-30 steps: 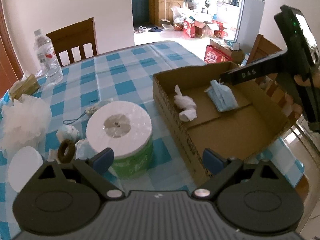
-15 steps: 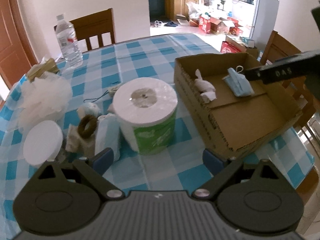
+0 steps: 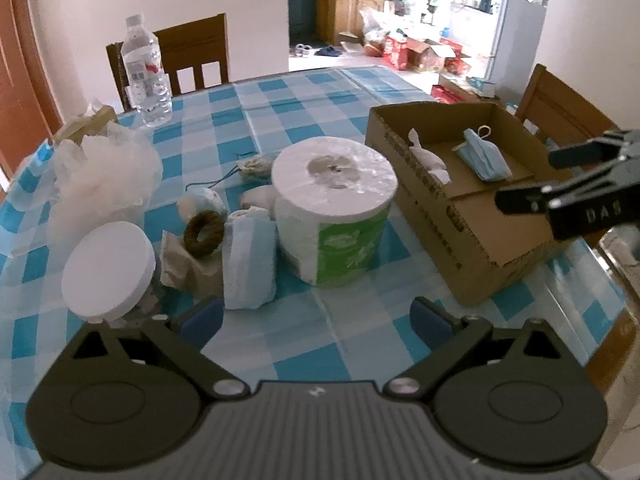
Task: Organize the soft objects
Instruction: 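Withdraw both tools from the box back over the table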
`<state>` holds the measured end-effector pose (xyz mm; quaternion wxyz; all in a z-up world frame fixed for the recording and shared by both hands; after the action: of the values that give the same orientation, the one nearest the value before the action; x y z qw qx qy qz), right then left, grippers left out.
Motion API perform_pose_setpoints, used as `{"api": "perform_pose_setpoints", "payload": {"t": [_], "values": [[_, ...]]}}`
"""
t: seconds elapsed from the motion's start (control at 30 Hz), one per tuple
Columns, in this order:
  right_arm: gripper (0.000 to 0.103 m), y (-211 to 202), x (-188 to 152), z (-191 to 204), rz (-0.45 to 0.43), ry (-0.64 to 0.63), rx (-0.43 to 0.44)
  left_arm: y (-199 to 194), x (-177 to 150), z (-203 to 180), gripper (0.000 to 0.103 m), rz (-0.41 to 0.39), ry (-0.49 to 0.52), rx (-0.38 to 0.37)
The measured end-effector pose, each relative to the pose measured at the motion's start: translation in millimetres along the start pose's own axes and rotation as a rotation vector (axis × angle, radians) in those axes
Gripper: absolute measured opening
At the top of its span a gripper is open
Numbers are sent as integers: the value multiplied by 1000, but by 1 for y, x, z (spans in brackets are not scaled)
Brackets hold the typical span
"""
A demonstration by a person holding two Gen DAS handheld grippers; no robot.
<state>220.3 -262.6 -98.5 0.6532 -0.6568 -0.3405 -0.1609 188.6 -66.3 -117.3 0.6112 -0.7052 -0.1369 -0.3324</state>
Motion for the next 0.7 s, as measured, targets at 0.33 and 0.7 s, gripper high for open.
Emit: {"api": "perform_pose_setpoints", "payload": {"t": [0.33,0.7], "values": [[103,2,-6,80,45,-35,35,-3,-13,44,99,24,100,-25],[103,15,3,153,79,-125,82,-10,-16,126,99,46,12,14]]}}
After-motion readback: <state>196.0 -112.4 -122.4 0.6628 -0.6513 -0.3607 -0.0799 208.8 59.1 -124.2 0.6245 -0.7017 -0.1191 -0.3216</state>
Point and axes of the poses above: each gripper's, at about its wrist camera, not at the fingertips, and y roughly the way its jaws point, z to its left, x to its top, the point moved 7 cm from there along y, roughly the way its jaws point, and after that the axes turned 2 degrees about -x, right-handed, at the moved point
